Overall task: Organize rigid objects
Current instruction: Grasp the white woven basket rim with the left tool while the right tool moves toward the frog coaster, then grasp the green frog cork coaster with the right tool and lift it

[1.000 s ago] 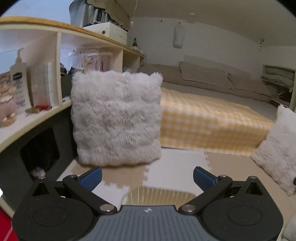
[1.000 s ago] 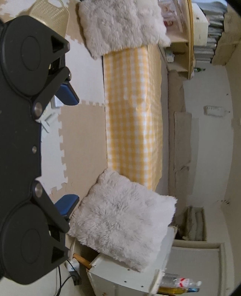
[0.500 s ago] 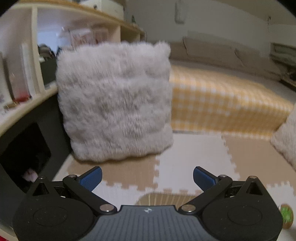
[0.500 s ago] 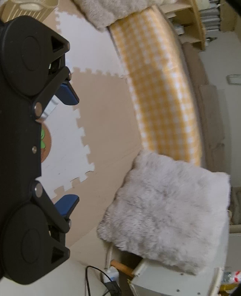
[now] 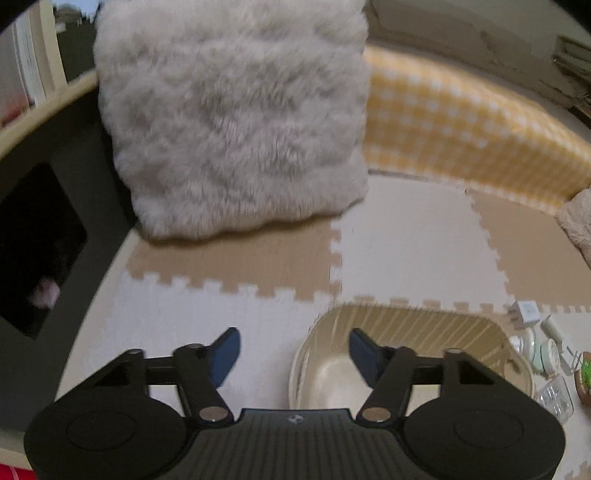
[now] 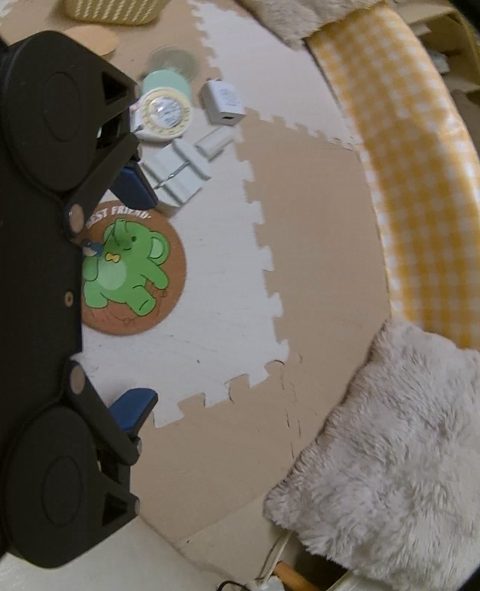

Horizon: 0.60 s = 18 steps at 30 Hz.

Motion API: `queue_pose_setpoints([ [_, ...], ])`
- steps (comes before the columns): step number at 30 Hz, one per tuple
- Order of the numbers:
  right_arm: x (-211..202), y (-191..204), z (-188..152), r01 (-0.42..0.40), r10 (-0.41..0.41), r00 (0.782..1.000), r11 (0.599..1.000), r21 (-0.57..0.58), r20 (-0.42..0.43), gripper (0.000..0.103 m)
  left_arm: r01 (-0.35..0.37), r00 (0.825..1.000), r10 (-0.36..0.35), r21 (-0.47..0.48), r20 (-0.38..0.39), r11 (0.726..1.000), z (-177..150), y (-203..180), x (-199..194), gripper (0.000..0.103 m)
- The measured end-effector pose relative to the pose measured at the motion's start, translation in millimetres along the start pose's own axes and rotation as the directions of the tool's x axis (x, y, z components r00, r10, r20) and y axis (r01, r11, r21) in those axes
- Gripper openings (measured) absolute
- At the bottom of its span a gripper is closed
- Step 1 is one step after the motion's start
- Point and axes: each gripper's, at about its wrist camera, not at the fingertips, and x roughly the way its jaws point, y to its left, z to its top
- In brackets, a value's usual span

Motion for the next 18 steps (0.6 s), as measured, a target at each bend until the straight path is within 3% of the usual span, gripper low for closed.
queue_pose_setpoints([
  [7, 13.6, 8.5, -4.8, -0.046, 0.043, 0.998, 0.997, -0.062, -0.053, 0.103, 0.058, 0.994, -0.062, -0.042, -0.095, 0.997, -7.8, 11.3, 21.6, 0.018],
  [12, 23.4, 10.9, -5.8, -0.033, 0.026, 0.996, 0.996, -0.087, -0.082, 0.103, 0.092, 0.989, -0.1, -0.072, -0.107, 0.993, -10.1, 17.4, 29.0, 0.009],
  [18, 34.0, 12.2, -6.9, -0.05, 0.041, 0.993, 0.996, -0.079, -0.11, 0.103, 0.093, 0.99, -0.097, -0.043, -0.104, 0.995, -9.3, 13.8, 29.7, 0.007],
])
